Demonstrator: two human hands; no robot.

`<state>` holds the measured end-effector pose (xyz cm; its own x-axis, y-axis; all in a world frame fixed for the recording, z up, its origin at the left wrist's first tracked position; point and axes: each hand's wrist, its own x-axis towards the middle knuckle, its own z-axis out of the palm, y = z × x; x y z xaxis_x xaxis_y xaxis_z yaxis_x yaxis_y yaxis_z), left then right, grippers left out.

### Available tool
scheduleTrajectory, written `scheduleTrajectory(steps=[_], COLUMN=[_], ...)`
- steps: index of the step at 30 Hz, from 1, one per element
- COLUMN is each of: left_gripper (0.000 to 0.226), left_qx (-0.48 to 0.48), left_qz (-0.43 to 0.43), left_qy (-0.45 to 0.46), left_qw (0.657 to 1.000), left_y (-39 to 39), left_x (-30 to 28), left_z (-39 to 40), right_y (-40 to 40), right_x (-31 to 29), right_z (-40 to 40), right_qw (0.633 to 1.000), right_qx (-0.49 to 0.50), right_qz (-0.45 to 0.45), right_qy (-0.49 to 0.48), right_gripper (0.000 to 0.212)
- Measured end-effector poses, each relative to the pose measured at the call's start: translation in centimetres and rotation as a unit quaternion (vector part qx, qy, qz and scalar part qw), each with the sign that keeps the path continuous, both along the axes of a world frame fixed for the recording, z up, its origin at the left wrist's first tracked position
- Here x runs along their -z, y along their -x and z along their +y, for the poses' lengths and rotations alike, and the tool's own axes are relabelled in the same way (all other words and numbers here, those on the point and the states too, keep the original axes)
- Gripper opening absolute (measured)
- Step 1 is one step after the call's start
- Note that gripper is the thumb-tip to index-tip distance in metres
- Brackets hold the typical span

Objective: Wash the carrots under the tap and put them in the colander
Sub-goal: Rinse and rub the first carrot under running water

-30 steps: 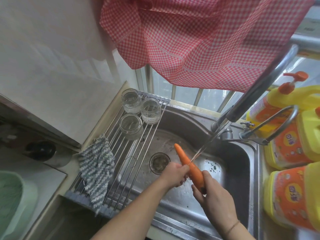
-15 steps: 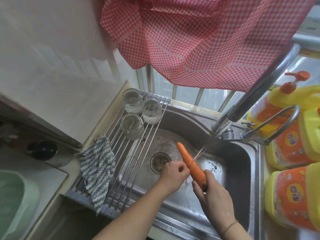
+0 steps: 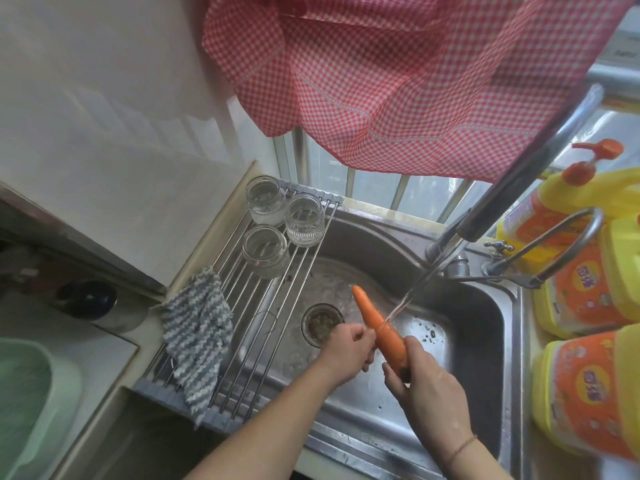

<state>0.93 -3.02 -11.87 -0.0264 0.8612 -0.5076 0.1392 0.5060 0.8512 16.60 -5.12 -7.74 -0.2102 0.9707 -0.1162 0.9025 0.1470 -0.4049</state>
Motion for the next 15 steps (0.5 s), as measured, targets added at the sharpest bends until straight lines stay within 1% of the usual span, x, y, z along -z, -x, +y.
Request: scheduleTrajectory(steps=[2, 3, 4, 5, 6, 7, 8, 9, 10, 11, 12, 14, 15], left_gripper=[0.029, 0.029, 0.029, 0.030, 0.031, 0.032, 0.034, 0.035, 0.034, 0.033, 0.033, 0.018, 0.012], left_qx=[0.014, 0.013, 0.000, -0.036, -0.092, -0.154, -0.199, -0.226, -0.236, -0.243, -0.250, -0.255, -0.247], left_qz=[0.062, 0.075, 0.060, 0.013, -0.063, -0.162, -0.260, -0.336, -0.378, -0.390, -0.388, -0.345, -0.321], left_qy=[-0.003, -0.002, 0.008, 0.022, 0.044, 0.070, 0.096, 0.111, 0.120, 0.122, 0.117, 0.096, 0.081], left_qw=[0.998, 0.997, 0.998, 0.999, 0.993, 0.972, 0.940, 0.908, 0.887, 0.880, 0.879, 0.898, 0.911], left_y=[-0.2, -0.5, -0.8, -1.1, -1.4, -1.8, -1.9, -2.0, -2.0, -2.1, -2.2, -2.7, -2.9], left_x=[0.1, 0.1, -0.1, -0.3, -0.5, -0.7, -1.0, -1.0, -1.0, -1.1, -1.0, -0.8, -0.7], left_z=[-0.1, -0.2, -0.4, -0.5, -0.5, -0.6, -0.7, -0.6, -0.6, -0.6, -0.6, -0.6, -0.5], right_y=[0.0, 0.0, 0.2, 0.3, 0.6, 0.8, 1.1, 1.3, 1.4, 1.6, 1.7, 1.7, 1.6], right_x=[0.6, 0.7, 0.6, 0.5, 0.4, 0.3, 0.3, 0.4, 0.5, 0.6, 0.6, 0.5, 0.5], right_z=[0.0, 0.0, 0.0, 0.1, 0.1, 0.1, 0.0, 0.0, -0.1, -0.1, -0.2, -0.2, -0.2], right_qw=[0.999, 0.998, 0.997, 0.996, 0.994, 0.992, 0.989, 0.988, 0.987, 0.986, 0.984, 0.978, 0.976], right_qx=[-0.022, -0.030, -0.034, -0.037, -0.042, -0.049, -0.056, -0.062, -0.064, -0.064, -0.064, -0.060, -0.059], right_qz=[-0.017, -0.029, -0.043, -0.055, -0.070, -0.084, -0.094, -0.098, -0.098, -0.097, -0.095, -0.091, -0.087], right_qy=[-0.029, -0.041, -0.051, -0.062, -0.075, -0.086, -0.096, -0.105, -0.112, -0.121, -0.137, -0.175, -0.191], right_gripper=[0.038, 0.040, 0.044, 0.049, 0.053, 0.056, 0.059, 0.063, 0.065, 0.065, 0.060, 0.047, 0.047])
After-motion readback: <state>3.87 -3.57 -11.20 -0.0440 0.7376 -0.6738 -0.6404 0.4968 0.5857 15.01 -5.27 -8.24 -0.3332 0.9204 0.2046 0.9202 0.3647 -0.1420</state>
